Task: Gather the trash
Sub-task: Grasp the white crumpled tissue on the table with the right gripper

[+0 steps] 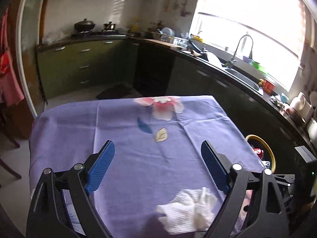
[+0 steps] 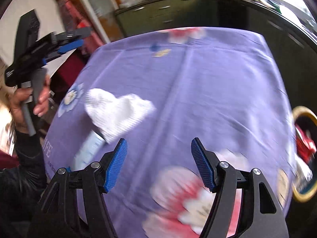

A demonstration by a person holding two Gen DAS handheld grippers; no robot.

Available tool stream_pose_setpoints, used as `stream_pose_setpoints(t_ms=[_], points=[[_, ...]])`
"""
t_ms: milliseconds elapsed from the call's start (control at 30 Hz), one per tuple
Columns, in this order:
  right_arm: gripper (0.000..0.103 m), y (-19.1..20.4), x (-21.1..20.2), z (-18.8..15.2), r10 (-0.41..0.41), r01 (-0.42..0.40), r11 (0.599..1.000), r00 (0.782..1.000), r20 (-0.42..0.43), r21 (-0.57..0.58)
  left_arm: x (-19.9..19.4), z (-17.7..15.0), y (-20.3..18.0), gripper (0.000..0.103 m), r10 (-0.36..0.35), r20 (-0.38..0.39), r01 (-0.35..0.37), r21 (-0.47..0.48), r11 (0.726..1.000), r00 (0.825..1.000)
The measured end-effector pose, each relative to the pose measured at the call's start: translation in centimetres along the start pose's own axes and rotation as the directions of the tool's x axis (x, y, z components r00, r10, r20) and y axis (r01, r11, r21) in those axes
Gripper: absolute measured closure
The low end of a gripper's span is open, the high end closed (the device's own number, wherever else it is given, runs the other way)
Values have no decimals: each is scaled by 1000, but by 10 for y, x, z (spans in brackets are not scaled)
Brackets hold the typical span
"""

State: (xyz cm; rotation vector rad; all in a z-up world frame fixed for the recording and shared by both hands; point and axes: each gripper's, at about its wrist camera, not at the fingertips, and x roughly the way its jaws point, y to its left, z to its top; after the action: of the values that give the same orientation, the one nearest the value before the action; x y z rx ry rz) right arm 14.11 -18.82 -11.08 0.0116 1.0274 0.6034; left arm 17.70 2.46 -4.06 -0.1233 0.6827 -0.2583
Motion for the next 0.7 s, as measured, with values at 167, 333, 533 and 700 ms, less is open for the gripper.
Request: stream_pose_setpoints(t_ms=[167, 333, 533, 700], points=[[36, 45, 24, 23, 50, -52, 993, 999, -13, -109, 11, -7, 21, 19, 21, -36, -22, -52, 998, 999], [36, 65, 58, 38, 40, -49, 988, 997, -66, -147, 13, -9, 21, 19, 25, -42, -27, -52, 998, 999], [64, 57, 85, 43, 25, -39, 992, 992, -120, -117, 15, -11, 18, 19, 24, -49, -26, -44, 999, 998], [92, 50, 82, 44, 40, -50, 994, 994, -106, -94, 18, -14, 16, 19, 22, -60, -24, -35, 999, 998]])
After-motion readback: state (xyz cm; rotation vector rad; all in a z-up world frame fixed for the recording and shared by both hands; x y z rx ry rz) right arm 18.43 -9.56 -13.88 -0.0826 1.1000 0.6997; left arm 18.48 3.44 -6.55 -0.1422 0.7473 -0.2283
